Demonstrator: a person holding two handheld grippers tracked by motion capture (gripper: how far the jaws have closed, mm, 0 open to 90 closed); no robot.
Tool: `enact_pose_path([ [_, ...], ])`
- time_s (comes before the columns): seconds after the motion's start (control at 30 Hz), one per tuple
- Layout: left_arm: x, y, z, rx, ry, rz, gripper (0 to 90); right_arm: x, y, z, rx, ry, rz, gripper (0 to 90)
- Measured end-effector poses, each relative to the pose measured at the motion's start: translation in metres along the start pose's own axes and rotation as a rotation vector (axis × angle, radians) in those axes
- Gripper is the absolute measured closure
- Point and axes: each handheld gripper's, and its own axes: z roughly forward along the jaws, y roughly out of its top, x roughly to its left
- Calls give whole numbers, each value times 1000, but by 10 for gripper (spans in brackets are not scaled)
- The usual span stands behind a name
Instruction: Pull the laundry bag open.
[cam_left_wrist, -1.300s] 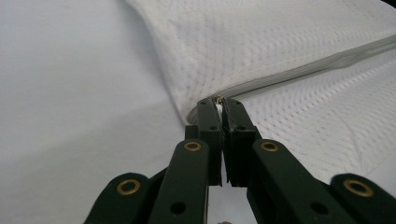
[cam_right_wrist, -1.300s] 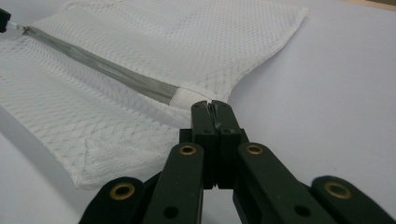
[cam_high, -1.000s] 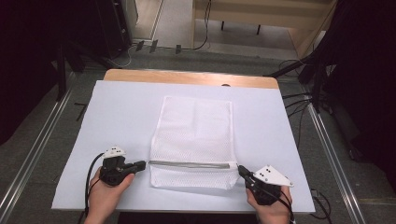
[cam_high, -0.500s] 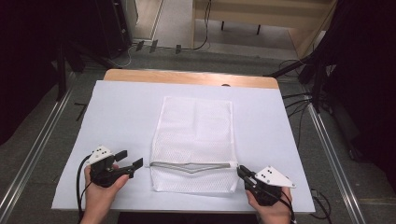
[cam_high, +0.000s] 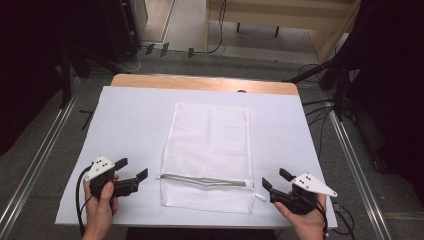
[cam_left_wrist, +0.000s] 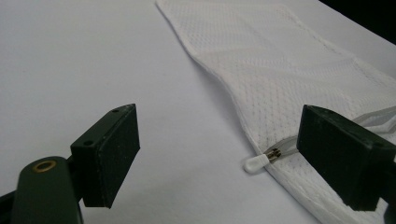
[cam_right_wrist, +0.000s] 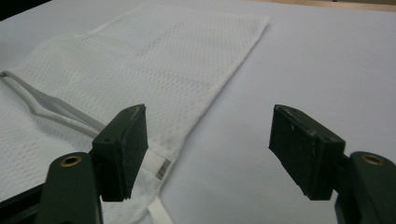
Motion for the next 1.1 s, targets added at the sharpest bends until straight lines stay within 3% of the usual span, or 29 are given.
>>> enact_pose_path([
  [0.1, 3, -1, -2, -3, 5, 26, 113, -12, -1, -4, 6, -14, 7, 244],
  [0.27, 10, -2, -4, -2, 16, 26, 95, -32, -4, -9, -1, -31, 29, 197],
  [0.47, 17, -3, -6, 2, 57, 64, 72, -54, -8, -16, -10, -67, 47, 174],
  [0.7, 29, -5, -11, -4, 66, 32, 58, -74, -12, -23, -9, -103, 71, 162],
  [1.1, 43, -6, -20, -31, 68, -3, 13, -94, -17, -32, 1, -161, 92, 144],
])
